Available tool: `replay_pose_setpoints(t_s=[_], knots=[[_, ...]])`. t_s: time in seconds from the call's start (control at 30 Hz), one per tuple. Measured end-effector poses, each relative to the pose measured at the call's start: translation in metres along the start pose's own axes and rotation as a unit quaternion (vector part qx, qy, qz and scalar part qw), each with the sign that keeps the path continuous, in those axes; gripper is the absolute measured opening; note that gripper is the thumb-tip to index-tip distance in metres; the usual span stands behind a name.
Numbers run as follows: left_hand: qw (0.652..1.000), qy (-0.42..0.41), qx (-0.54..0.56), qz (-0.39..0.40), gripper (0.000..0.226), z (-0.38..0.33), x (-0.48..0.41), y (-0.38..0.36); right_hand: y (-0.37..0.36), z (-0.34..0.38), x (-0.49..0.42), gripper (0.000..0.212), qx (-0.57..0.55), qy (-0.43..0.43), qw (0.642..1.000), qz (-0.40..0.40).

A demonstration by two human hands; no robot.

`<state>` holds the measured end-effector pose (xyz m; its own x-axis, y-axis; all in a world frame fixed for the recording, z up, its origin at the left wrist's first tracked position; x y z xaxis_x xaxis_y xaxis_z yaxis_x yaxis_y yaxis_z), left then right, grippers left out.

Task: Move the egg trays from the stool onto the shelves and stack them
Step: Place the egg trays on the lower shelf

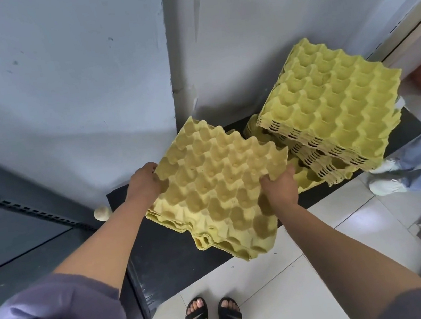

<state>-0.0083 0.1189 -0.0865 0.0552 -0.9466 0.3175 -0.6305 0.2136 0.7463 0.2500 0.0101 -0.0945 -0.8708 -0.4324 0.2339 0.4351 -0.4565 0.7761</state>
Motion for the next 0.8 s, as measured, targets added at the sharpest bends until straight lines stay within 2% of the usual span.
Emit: replay_pose_setpoints(t_s=[0.1, 0.3, 0.5, 0.7, 0.8], knots=[[1.000, 0.000, -0.009, 0.008, 0.048, 0.003, 0.001, -0.001, 0.004, -0.004, -0.001, 0.059, 0.025, -0.017, 0.999, 0.018], [1.000, 0.018, -0.011, 0.001, 0.043, 0.002, 0.001, -0.001, 0.007, 0.002, -0.014, 0.053, 0.040, -0.009, 0.998, 0.049], [0.999, 0.048, -0.013, -0.009, 0.041, -0.002, -0.003, 0.005, 0.002, 0.001, -0.015, 0.057, 0.000, -0.041, 0.998, 0.050], [0.998, 0.040, -0.039, 0.015, 0.046, 0.011, 0.004, -0.010, -0.020, -0.019, 0.002, 0.063, -0.024, -0.119, 0.990, 0.068], [0.998, 0.057, -0.022, 0.028, 0.050, 0.021, 0.008, -0.021, -0.025, -0.029, 0.002, 0.058, -0.037, -0.103, 0.991, 0.071]])
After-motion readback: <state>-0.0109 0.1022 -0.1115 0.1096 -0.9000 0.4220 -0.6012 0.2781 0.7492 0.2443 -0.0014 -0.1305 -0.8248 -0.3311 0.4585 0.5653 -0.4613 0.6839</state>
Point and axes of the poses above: each hand's wrist, its own x-axis away from the middle knuckle, its own y-axis out of the back of the hand, z = x × y, the point moved 2 cm from there along -x, towards the middle knuckle, and after that the axes turned 12 degrees about -z, right-handed, at the moved point
